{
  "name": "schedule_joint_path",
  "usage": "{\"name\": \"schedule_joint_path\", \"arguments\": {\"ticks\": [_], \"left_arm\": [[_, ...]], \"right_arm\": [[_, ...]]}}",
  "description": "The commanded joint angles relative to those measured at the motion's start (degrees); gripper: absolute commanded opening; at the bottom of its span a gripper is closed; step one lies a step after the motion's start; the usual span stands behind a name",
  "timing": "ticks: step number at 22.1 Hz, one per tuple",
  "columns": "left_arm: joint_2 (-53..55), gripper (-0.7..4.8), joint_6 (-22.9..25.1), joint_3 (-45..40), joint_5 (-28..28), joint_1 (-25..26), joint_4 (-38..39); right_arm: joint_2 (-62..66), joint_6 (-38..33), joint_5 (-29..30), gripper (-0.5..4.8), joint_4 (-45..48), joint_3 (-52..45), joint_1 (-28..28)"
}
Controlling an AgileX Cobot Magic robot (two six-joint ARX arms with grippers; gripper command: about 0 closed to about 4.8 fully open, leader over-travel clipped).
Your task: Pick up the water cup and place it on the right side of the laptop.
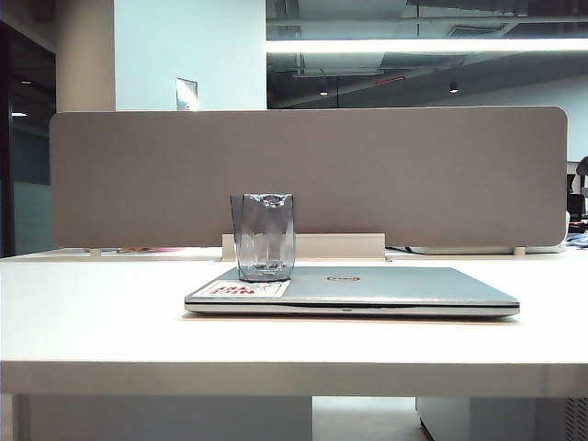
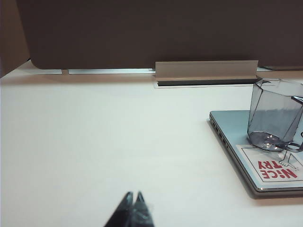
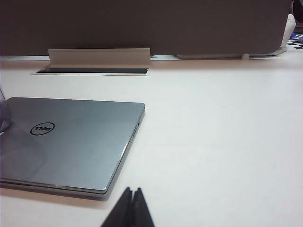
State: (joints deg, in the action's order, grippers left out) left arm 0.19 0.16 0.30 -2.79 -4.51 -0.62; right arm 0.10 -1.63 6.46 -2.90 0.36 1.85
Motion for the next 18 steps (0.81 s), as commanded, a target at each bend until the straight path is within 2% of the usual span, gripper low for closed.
{"name": "schedule_joint_path", "arguments": {"ticks": [1, 13, 18], "left_arm": [[0.0, -0.03, -0.2, 0.2, 0.0, 0.0, -0.7], [0.0, -0.03, -0.2, 0.2, 0.0, 0.0, -0.7], [0.0, -0.04, -0.2, 0.2, 0.0, 0.0, -0.8]], "right_arm": [[0.0, 0.2, -0.2, -0.08, 1.0, -0.3, 0.0], [0.0, 0.0, 1.4, -0.08, 1.1, -0.3, -0.2], [0.0, -2.9, 1.4, -0.08, 1.7, -0.3, -0.4]]}}
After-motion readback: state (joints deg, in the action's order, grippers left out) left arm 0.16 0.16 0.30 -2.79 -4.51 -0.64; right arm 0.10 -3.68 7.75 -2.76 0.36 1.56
